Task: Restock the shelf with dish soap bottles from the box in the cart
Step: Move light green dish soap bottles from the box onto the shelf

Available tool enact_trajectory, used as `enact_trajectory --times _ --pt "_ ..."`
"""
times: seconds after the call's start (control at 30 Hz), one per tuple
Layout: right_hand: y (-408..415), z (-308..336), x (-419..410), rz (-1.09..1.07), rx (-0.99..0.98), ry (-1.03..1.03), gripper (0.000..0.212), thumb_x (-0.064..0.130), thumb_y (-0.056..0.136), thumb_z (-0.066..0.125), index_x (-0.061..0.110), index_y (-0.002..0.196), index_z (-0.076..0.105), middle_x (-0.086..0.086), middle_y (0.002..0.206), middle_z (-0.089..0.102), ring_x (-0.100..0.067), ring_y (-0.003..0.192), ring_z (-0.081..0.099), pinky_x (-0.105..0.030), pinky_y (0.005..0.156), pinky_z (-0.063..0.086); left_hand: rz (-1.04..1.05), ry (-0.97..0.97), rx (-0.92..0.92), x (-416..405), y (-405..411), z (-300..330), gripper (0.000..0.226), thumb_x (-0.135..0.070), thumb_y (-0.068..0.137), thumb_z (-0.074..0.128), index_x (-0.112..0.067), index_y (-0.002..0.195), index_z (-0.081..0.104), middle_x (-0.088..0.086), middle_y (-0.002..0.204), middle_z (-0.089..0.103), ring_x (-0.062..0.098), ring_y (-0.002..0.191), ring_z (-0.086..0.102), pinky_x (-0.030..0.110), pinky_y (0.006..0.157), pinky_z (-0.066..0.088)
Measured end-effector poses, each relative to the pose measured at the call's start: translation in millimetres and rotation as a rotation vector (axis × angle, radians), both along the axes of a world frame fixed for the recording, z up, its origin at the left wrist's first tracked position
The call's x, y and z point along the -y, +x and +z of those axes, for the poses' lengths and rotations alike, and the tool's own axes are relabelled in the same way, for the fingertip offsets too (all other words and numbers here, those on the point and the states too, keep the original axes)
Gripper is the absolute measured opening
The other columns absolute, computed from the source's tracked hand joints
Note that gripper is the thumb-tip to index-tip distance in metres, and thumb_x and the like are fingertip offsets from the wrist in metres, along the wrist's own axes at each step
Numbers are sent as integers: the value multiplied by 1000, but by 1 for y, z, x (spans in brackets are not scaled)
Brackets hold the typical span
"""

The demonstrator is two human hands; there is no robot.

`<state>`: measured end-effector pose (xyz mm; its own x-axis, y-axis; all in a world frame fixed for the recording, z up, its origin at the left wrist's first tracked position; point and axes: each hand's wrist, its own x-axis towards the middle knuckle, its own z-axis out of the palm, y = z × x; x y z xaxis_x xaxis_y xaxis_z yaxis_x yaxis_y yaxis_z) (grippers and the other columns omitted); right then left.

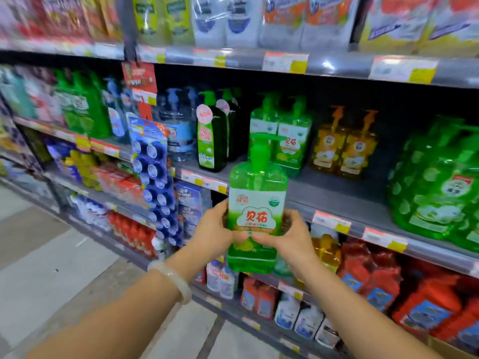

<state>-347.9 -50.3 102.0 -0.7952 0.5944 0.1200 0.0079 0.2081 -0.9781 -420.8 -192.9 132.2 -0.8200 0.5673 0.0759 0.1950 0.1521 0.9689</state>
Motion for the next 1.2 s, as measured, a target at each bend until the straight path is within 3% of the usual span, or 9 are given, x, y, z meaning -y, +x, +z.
enact_trajectory --times 0.1,0.27,0.37,0.43,0.57,0.7,0.83,1.0,1.2 --pt "-54 15 -24 10 -57 37 63 1 55 87 18 99 45 12 90 57 2 79 55 -1 57 44 -9 47 -60 -23 -51 12 62 13 71 71 -10 126 51 -1 104 62 12 95 58 7 67 52" --pt "-143 33 -78 -41 -101 97 66 4 54 88 15 103 45 1 98 59 -11 86 57 -13 68 45 -20 67 -111 -82 -148 24 62 13 69 72 -13 121 52 1 109 64 14 102 59 29 89 51" --pt "-187 37 -106 -67 -97 106 66 8 55 89 17 103 45 5 97 58 0 82 55 -10 65 44 -79 61 -116 -115 -202 23 60 10 71 72 -29 112 54 -11 105 65 7 100 61 20 83 53" --pt "-211 35 -122 -99 -91 108 66 10 55 89 17 105 45 2 102 59 -5 87 58 -19 73 48 -98 60 -130 -135 -232 20 64 11 70 72 -40 104 52 -18 103 64 -1 98 60 14 77 53" --pt "-243 21 -140 -174 -77 151 66 10 56 88 9 109 50 -11 111 61 -23 103 60 -40 90 49 -127 67 -93 -162 -273 2 66 17 68 70 -25 115 50 -6 107 65 17 108 61 33 93 50" --pt "-261 9 -149 -213 -61 169 59 14 59 87 17 104 50 -7 108 62 -19 100 60 -35 87 49 -156 53 -77 -177 -299 -20 66 12 72 70 -14 129 48 -6 111 65 16 112 60 21 88 52" --pt "-273 4 -155 -252 -40 202 58 16 60 87 14 108 53 -6 107 61 -16 99 58 -25 83 45 -170 69 -63 -186 -309 -25 70 11 76 66 -10 138 40 -2 115 62 7 105 59 10 83 50" --pt "-276 -4 -155 -240 87 309 67 13 63 85 12 120 50 -7 117 59 -20 111 55 -29 92 45 -240 26 -61 -189 -319 -28 66 8 79 66 -12 136 38 1 120 60 15 116 56 27 98 46" --pt "-280 -9 -149 -276 196 308 62 20 70 81 15 122 49 2 115 63 -17 109 59 -16 76 37 -323 -46 -74 -195 -333 -37 76 5 79 66 -21 140 29 -3 124 55 15 122 50 42 109 38"
